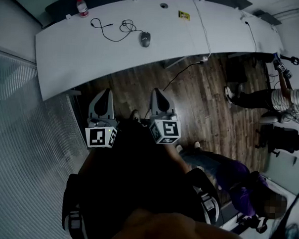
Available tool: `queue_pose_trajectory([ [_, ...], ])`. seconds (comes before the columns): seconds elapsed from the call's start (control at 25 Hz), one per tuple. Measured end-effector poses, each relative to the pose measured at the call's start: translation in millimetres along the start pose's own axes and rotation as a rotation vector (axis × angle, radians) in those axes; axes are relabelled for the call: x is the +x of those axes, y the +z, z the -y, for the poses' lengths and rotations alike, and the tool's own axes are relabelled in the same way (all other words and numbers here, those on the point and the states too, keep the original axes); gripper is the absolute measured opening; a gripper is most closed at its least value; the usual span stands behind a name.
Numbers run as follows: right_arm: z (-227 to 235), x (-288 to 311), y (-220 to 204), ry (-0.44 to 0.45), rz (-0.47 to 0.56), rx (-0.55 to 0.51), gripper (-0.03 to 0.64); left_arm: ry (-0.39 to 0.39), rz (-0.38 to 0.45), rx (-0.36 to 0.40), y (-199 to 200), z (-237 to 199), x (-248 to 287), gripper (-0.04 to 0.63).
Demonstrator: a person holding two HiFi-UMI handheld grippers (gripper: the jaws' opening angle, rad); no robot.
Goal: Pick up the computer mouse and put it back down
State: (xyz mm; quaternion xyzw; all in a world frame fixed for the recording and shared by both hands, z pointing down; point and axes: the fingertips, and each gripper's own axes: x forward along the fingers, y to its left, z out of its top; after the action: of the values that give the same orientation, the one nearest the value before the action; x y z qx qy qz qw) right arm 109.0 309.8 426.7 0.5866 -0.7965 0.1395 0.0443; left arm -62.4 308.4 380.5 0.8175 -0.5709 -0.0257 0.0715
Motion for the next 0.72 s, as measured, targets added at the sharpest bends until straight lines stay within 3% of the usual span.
queue_pose_trajectory([
  [0.72,6,-7,-4,0.045,0.002,0.016,0.0,-0.006,-0.001,-0.003,-2,23,2,0.006],
])
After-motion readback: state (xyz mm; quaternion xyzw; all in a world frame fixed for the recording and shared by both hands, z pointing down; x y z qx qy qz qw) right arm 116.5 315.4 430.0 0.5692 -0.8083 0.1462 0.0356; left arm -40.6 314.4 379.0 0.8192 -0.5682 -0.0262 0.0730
